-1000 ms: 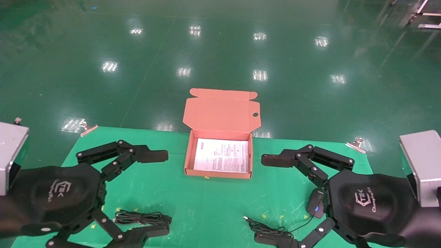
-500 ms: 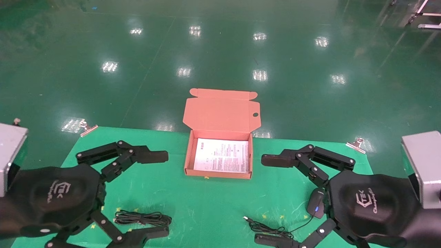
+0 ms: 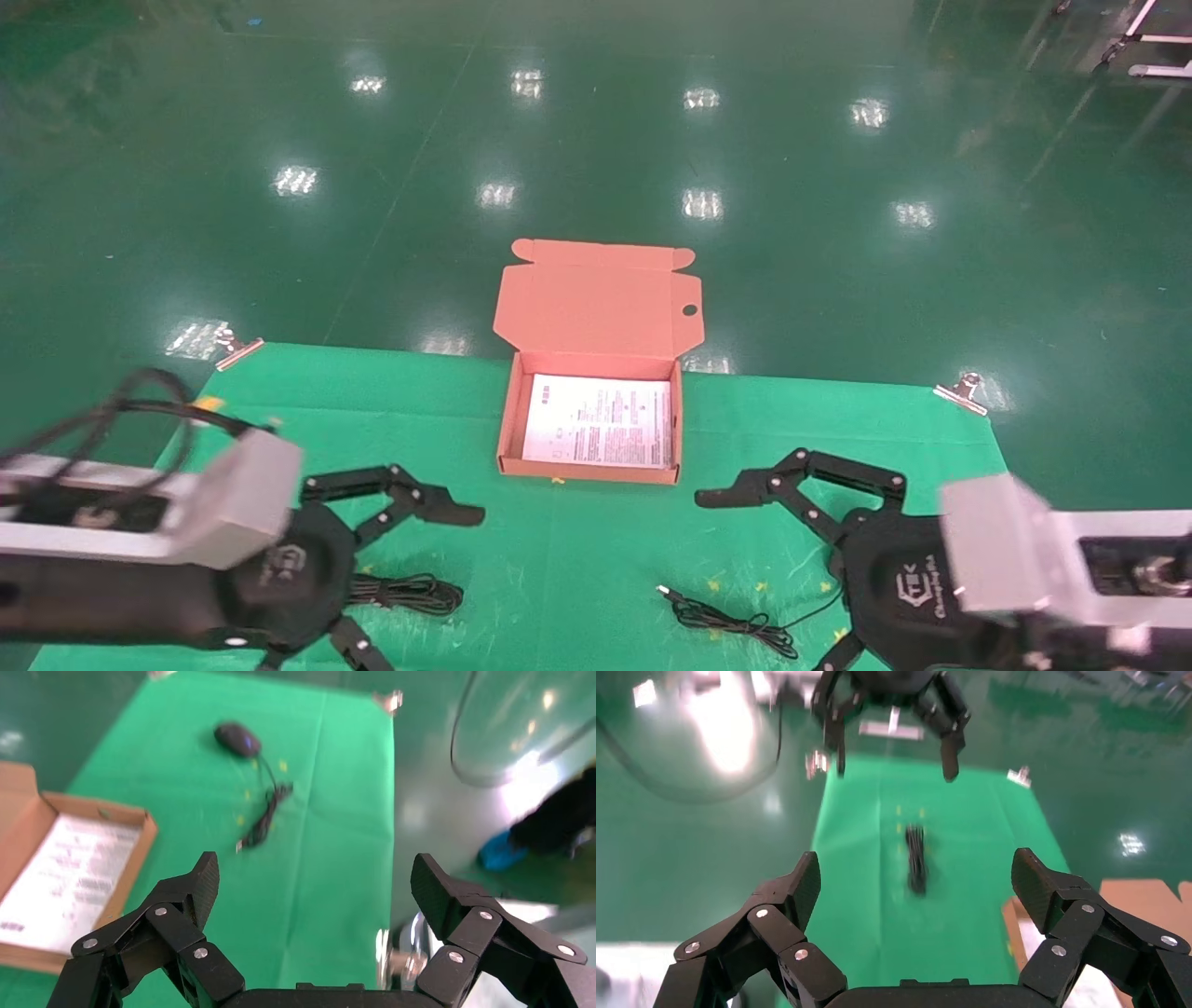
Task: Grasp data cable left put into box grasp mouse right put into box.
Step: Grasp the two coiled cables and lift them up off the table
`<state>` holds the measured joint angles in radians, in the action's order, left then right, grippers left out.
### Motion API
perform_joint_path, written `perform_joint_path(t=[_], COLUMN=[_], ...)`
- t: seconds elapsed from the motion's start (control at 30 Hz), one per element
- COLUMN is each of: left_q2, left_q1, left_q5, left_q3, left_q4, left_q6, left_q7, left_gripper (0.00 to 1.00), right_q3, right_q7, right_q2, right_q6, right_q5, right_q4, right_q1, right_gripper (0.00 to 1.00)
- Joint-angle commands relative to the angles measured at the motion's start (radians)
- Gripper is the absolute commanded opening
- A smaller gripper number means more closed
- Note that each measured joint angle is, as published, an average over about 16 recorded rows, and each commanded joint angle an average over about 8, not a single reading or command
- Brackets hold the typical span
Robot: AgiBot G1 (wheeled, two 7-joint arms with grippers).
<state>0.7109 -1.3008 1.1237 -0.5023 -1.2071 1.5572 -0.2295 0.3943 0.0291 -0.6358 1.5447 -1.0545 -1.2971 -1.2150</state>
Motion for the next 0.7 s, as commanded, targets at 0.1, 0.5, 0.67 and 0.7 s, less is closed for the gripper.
perform_joint_path(t=[0.1,0.5,0.67,0.7], left_q2=[0.035,0.149,0.196,0.204], left_q1=[-0.053,-0.163,-0.171,-0.17], left_q5=[0.11,0.491,0.649,0.672], left_q3=[-0.064,-0.248,-0.314,-0.323], left_q4=[0.015,0.017,0.004,0.005], left_q6=[0.002,-0.033,-0.071,-0.079], left_q7=[-0.004,-0.014,-0.024,-0.026], left_gripper=[1.0,1.0,1.0,1.0], right_q3=[0.047,0.255,0.309,0.317], right_q7=[-0.047,-0.183,-0.207,-0.209], right_q2=[-0.012,-0.091,-0.133,-0.141], right_q6=[0.014,-0.005,-0.036,-0.043], right_q5=[-0.109,-0.489,-0.609,-0.628], right_q4=[-0.008,-0.023,-0.004,0.003], right_q1=[-0.048,-0.151,-0.16,-0.159], right_gripper=[1.0,1.0,1.0,1.0])
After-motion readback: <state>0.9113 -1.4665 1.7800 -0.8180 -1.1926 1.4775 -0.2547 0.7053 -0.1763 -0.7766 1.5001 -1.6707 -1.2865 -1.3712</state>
